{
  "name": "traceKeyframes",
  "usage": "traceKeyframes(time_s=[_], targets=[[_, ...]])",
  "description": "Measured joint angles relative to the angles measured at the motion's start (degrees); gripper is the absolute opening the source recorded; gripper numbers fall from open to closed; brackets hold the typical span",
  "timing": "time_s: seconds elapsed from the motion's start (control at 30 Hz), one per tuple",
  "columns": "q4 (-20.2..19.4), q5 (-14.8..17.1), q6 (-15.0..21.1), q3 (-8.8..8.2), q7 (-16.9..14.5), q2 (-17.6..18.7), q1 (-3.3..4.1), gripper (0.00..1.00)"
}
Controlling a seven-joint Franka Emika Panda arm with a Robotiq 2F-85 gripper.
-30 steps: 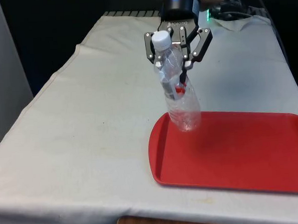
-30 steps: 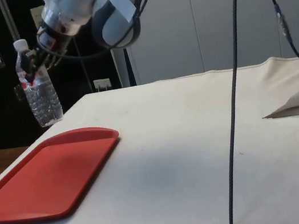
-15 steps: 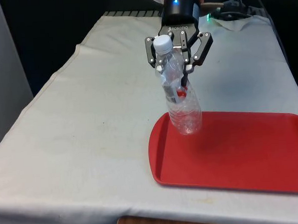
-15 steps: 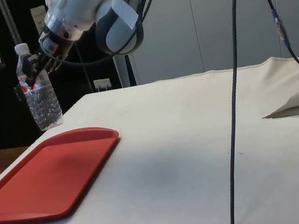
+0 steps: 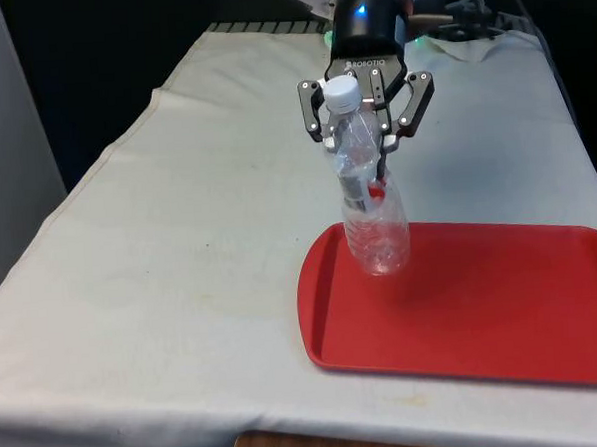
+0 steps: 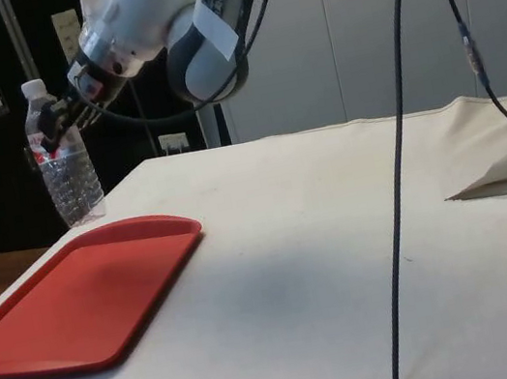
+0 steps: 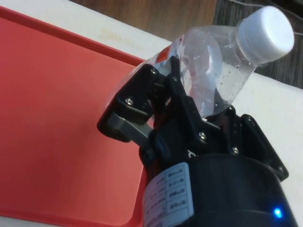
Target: Place the bottle upright on the tray.
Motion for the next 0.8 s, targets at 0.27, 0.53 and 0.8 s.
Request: traceKeyframes(time_s=[0.27,0.53,0.8], targets=[[0.29,0.00,3.78,0.00,-2.06,1.72,-0.17,0.35],[0.40,0.00,5.90,0.17,-4.07,2.81,-0.23,0.35],[0.52,0.00,7.33,0.23,-6.88,3.44,-0.23,0.35]])
